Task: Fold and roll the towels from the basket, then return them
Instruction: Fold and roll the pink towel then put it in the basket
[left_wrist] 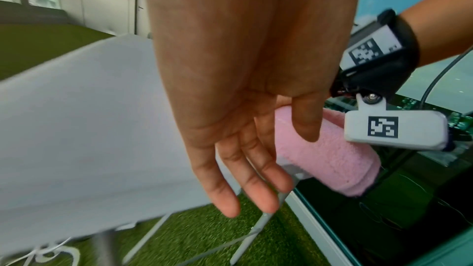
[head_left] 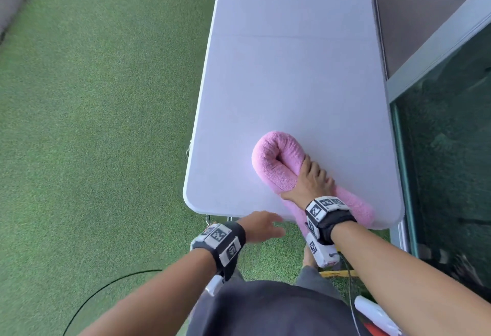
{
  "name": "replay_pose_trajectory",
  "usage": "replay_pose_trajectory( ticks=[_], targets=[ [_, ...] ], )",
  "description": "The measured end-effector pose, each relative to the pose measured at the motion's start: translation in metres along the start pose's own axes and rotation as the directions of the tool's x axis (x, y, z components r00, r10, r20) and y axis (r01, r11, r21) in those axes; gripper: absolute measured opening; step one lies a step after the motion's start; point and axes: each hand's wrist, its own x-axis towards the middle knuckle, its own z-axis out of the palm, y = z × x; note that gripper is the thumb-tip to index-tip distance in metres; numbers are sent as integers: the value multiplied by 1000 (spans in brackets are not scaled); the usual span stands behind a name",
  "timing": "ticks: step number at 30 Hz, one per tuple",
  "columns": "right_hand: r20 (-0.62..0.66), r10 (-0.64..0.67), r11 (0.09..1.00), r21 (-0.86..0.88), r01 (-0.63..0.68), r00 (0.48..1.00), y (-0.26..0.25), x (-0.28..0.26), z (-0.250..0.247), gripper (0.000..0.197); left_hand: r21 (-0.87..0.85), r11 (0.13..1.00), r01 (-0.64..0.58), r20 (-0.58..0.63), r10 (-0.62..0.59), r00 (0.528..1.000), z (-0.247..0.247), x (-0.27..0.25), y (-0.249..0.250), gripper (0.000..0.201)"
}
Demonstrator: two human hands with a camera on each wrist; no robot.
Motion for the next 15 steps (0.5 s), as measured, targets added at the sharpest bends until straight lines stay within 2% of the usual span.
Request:
replay_pose_trajectory(
  ticks=[4, 7, 12, 15],
  targets=[
    [-27, 6, 995, 98, -3, 1000, -17, 1, -5, 109, -18, 997, 75, -5, -75, 997, -15, -47, -75, 40],
    [-10, 32, 980, 198, -30, 999, -45, -2, -12, 99, 40, 978, 206, -25, -205, 978, -25, -87, -143, 35],
    [-18, 31, 959, 281, -25, 999, -99, -5, -28, 100, 11, 921, 390, -78, -388, 918, -19, -150, -249, 30],
    [-34, 7, 956, 292, 3, 999, -127, 1, -40, 100, -63, 888, 456, -117, -460, 880, -3, -180, -283, 22]
  ],
)
